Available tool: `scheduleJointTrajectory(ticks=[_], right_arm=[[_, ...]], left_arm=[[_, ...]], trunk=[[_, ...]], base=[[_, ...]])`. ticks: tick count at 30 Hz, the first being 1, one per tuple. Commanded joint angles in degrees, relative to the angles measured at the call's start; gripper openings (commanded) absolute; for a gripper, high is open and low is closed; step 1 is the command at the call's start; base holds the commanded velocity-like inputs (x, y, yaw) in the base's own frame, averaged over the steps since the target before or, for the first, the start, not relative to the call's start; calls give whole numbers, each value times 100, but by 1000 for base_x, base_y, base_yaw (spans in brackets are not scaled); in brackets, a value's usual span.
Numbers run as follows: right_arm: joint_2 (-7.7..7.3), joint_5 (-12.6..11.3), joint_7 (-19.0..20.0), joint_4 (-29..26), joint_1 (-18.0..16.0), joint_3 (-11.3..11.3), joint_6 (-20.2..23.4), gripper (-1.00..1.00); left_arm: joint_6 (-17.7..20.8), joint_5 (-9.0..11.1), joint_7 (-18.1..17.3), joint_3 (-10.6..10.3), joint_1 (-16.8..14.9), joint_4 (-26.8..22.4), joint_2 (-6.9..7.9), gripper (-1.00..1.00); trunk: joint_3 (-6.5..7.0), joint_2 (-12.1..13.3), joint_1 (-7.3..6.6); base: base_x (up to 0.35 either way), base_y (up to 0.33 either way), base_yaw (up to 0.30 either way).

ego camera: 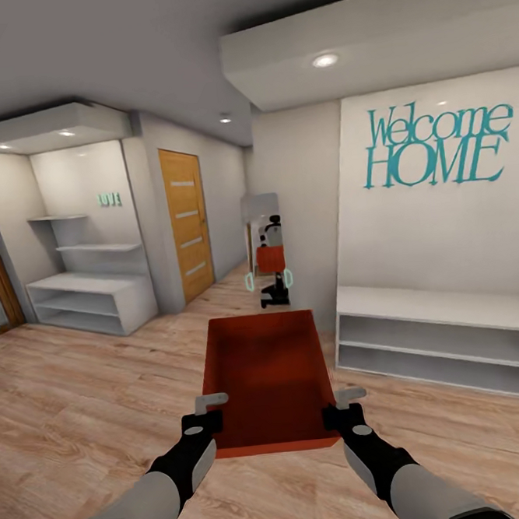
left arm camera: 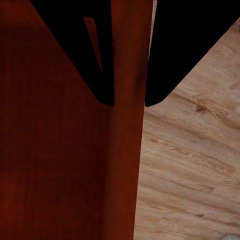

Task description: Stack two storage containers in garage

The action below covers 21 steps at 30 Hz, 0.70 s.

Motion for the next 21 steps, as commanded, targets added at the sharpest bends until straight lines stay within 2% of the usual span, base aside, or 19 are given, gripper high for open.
scheduleJointTrajectory(ticks=[1,6,21], right_arm=[[-6,-28,-58,19,-5,-145,-16,-100],[-2,-28,-58,19,-5,-145,-16,-100],[-8,-28,-58,19,-5,-145,-16,-100]], left_arm=[[-86,-133,47,199,-7,-50,149,-100],[-85,-133,43,199,-7,-52,148,-100],[-85,-132,43,199,-7,-60,141,-100]], trunk=[[-9,-7,4],[-9,-7,4],[-9,-7,4]], base=[[323,0,268],[323,0,154],[323,0,7]])
